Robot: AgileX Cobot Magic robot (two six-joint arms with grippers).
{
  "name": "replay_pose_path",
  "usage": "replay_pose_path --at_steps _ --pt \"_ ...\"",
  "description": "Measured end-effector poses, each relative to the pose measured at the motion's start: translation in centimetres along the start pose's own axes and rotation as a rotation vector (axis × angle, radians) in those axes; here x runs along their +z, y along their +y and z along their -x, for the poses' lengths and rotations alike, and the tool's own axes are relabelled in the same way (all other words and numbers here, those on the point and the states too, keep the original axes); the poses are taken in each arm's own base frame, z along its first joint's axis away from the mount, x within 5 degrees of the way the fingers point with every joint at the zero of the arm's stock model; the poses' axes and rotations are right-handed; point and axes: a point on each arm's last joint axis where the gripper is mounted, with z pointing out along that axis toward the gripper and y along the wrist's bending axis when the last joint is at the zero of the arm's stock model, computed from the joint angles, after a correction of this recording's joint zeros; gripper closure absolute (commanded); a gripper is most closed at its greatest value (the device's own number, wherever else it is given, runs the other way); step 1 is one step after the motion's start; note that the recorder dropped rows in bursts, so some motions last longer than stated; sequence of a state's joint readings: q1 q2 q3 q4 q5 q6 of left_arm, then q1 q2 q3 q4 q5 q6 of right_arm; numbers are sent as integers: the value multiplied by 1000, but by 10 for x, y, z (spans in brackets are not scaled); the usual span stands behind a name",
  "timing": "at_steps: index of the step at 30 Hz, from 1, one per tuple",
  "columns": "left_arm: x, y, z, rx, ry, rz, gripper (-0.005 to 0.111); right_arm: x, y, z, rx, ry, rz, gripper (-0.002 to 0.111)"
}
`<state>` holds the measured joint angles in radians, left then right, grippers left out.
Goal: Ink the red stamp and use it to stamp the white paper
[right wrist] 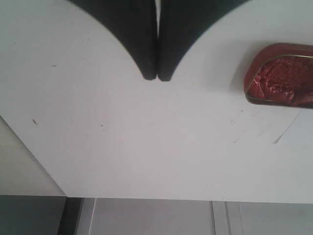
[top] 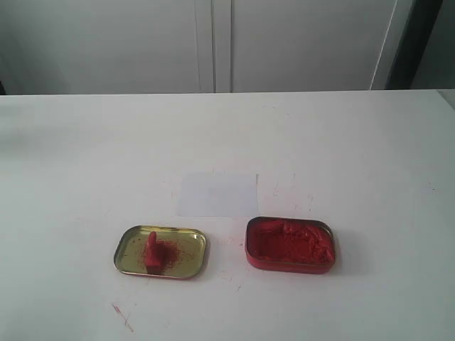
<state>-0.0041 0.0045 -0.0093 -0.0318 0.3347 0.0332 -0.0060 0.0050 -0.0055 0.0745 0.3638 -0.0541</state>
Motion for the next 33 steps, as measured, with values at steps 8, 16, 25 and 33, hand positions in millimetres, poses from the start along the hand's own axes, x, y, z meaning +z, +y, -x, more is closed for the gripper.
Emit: replay_pose_path --at_steps 8,16,25,33 --pt "0 0 0 0 0 0 107 0 0 0 0 0 0 108" --pt "0 0 0 0 0 0 107 0 0 0 0 0 0 108" --pt "0 0 0 0 -2 0 107 0 0 0 0 0 0 108" --pt "0 -1 0 -32 -9 -13 107 0 0 0 0 0 0 108"
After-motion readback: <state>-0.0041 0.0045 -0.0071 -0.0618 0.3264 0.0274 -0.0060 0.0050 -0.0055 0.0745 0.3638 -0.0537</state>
